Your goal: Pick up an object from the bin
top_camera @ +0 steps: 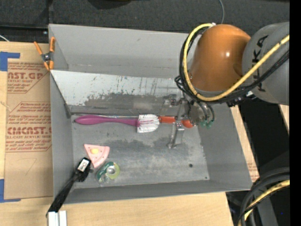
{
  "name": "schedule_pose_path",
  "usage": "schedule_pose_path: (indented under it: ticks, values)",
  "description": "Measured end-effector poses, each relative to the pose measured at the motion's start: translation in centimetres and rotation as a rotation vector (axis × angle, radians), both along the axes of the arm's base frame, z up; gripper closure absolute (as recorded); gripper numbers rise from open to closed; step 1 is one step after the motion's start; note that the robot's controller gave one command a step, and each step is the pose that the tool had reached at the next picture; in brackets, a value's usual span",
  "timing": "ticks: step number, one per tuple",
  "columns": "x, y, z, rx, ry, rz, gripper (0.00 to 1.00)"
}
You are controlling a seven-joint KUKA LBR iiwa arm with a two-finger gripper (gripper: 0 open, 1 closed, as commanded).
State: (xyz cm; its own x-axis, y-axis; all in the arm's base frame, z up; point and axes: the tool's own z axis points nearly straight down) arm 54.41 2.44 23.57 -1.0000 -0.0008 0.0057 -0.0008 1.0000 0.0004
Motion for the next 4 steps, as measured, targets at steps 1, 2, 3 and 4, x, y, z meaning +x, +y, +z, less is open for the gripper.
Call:
schedule_pose_path:
  ticks: [1,2,3,4]
  values:
    - [0.2,0.0,0.4,0.0,-0.008,-0.001,0.0]
    - [4.9,0.8,-15.8,-0.003,-0.02,0.114,0.0]
    - [5.4,1.7,-15.9,-0.005,-0.038,0.039,0.0]
    - [5.1,-0.9,-16.1,-0.001,-0.04,0.058,0.0]
